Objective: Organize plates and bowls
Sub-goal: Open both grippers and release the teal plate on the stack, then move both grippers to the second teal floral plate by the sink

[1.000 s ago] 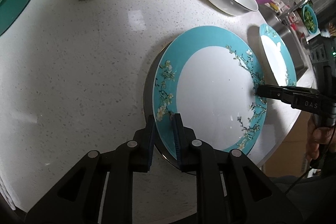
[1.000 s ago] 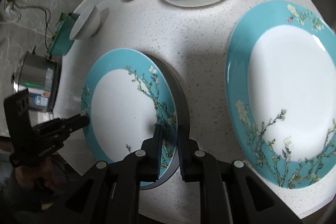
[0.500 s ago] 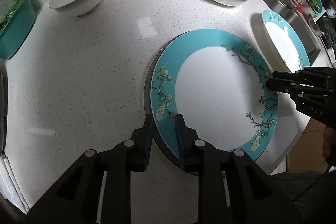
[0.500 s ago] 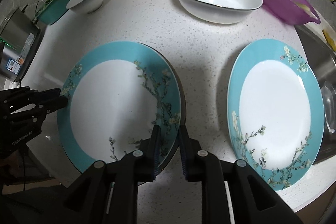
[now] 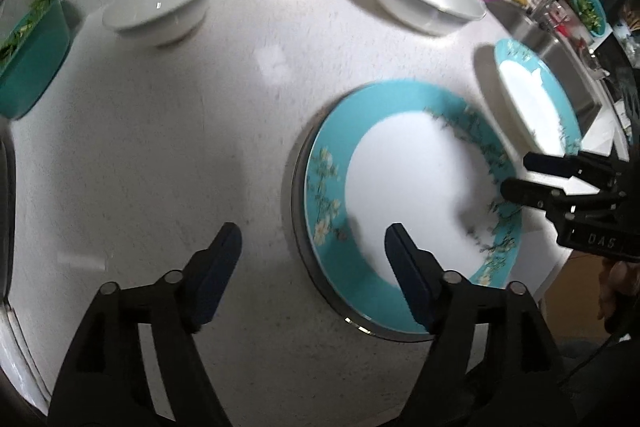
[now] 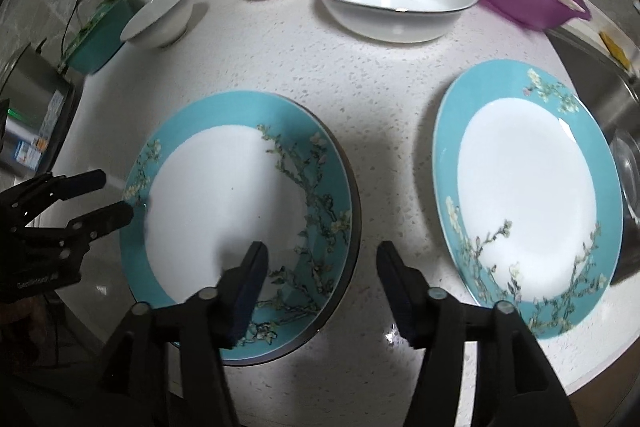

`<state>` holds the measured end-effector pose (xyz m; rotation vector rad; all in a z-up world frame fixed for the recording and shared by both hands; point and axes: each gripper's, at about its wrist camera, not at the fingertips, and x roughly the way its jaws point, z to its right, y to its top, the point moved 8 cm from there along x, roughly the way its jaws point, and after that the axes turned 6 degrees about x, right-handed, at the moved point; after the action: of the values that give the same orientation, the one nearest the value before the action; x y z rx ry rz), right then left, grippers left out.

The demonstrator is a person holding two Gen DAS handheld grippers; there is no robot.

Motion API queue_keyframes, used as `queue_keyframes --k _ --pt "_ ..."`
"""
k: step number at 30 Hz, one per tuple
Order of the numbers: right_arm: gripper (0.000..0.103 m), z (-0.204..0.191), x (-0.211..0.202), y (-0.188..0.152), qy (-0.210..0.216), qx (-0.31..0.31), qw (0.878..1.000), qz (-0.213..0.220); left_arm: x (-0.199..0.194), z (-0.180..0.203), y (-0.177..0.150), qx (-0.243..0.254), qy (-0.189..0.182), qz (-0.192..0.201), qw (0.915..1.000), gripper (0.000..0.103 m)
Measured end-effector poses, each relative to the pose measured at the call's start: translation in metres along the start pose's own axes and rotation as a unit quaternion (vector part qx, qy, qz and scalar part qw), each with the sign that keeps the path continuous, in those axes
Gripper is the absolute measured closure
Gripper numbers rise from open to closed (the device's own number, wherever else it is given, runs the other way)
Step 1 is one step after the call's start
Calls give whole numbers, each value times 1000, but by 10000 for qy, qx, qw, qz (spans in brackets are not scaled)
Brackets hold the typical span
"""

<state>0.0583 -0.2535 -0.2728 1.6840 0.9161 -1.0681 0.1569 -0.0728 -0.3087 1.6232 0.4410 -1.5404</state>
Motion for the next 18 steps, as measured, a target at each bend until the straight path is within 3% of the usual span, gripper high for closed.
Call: queue_keyframes --k 3,6,10,12,14,18 --pt "36 5 -21 -1 256 280 9992 148 -14 7 17 10 -262 202 9995 19" --pt "31 20 -59 1 996 682 9917 440 -33 27 44 -85 -834 552 9949 12" --pt "25 81 -104 17 1608 1188 9754 931 -46 67 72 -305 -1556 734 9846 6" --pt "24 121 -117 26 1774 1419 9678 1084 -44 93 83 -274 -1633 839 9826 6" --pt "24 161 -125 36 1902 1552 9624 1165 -29 118 89 -385 -1554 692 9847 6" --pt "23 237 -125 47 1941 1518 9638 1020 3 159 96 -1004 -1684 422 9797 6"
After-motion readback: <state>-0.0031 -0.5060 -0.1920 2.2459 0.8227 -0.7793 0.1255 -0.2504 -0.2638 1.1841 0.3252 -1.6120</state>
